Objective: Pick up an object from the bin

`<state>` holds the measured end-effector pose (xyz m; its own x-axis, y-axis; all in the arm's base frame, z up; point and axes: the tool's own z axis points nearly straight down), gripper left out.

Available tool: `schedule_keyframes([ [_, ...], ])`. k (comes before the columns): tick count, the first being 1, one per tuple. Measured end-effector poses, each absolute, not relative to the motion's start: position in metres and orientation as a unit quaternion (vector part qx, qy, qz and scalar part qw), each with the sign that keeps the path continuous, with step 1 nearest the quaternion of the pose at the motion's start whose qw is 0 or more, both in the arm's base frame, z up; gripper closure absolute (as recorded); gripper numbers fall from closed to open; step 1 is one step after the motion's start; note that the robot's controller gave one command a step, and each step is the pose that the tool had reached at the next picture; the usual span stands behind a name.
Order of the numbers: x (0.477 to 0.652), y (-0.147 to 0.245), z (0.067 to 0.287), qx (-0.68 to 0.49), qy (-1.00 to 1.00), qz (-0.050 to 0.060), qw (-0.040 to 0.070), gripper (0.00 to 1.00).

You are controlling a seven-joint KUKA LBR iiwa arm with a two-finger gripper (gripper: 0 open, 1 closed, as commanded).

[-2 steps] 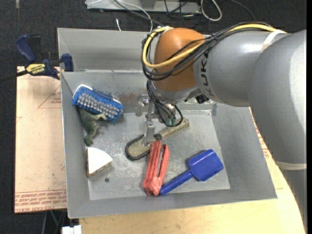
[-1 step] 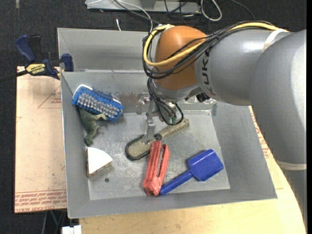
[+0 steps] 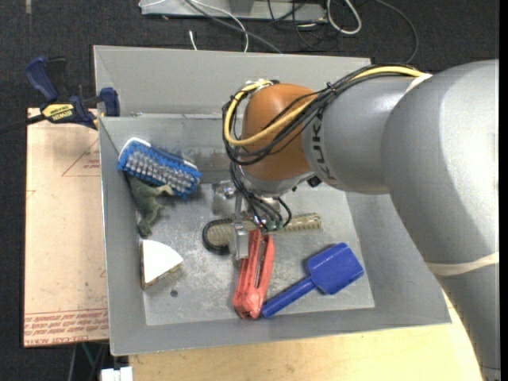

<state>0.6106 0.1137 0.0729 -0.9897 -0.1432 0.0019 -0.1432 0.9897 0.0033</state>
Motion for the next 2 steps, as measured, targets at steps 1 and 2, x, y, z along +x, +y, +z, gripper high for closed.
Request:
schedule_keyframes([
  [1, 0.600, 0.115, 0.144, 0.053, -0.999, -0.002, -0.006, 0.00],
  [2, 0.606, 0.098, 0.100, 0.062, -0.998, -0.002, 0.000, 0.00],
])
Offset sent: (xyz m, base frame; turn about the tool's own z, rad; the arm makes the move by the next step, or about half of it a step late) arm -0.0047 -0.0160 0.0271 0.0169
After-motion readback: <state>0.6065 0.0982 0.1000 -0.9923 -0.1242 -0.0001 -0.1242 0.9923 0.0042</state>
